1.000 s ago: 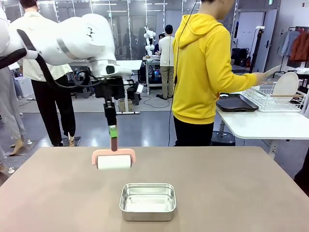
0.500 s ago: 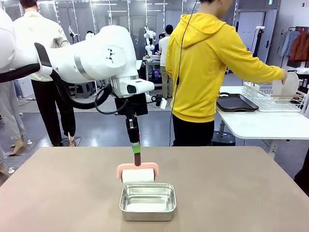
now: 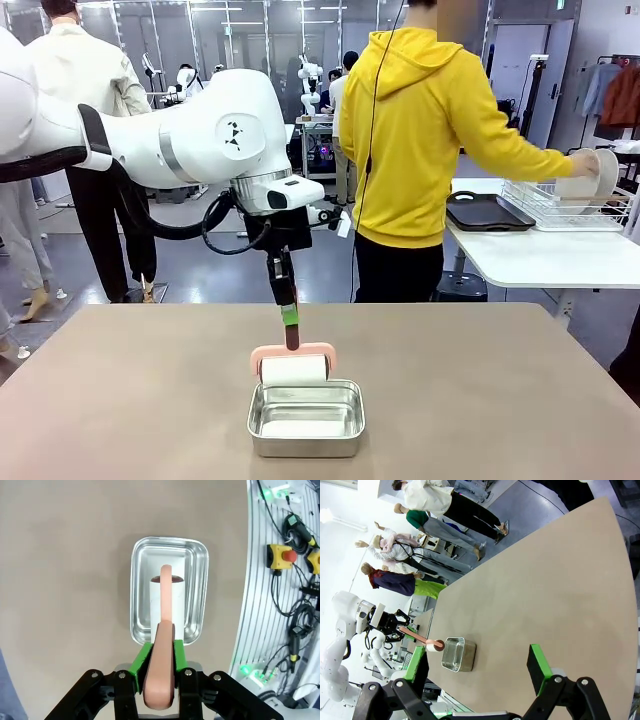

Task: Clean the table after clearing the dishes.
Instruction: Place the Lint Roller back on top of the Airtight Container.

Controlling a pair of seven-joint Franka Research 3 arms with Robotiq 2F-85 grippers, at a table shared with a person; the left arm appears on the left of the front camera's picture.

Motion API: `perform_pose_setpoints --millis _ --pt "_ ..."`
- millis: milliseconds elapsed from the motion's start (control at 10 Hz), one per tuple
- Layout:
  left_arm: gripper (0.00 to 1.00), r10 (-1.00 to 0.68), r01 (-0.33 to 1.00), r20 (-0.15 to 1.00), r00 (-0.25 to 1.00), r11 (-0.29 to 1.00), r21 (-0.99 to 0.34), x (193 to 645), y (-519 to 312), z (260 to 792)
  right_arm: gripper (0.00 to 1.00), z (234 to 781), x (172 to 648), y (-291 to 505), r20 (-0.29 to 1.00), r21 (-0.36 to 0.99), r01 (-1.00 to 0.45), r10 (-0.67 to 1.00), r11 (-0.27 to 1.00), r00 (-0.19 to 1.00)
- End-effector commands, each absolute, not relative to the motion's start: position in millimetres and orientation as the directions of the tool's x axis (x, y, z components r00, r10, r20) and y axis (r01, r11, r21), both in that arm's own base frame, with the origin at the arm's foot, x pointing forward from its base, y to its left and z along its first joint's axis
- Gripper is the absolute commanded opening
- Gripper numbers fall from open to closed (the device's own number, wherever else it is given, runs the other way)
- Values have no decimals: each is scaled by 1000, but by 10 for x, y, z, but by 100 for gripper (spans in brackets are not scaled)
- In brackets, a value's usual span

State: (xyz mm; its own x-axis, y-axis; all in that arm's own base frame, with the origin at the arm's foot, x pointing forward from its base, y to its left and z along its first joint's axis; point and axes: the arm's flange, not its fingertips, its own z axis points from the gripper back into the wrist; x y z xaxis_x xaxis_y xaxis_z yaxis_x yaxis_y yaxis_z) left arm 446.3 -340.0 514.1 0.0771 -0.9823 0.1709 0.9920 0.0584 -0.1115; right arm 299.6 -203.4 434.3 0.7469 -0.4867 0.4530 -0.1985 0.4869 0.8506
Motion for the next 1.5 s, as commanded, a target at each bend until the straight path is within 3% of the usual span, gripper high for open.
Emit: perform_pose_setpoints --millis 0,600,1300,1400 --pt "23 -983 992 169 75 56 -113 4453 -3406 5125 100 4351 2968 -2041 465 845 -215 -473 490 748" --pt "23 -996 993 59 71 65 -103 4572 -3733 4784 100 4351 2968 -2041 465 845 -215 -473 490 748" --pt "23 -992 987 116 58 39 -155 4948 -3634 4294 100 4351 2968 -2041 465 845 -215 -473 490 748" --pt "49 -994 988 104 46 30 -153 4951 -3621 4300 100 4351 2968 -2041 465 845 -215 -473 490 748"
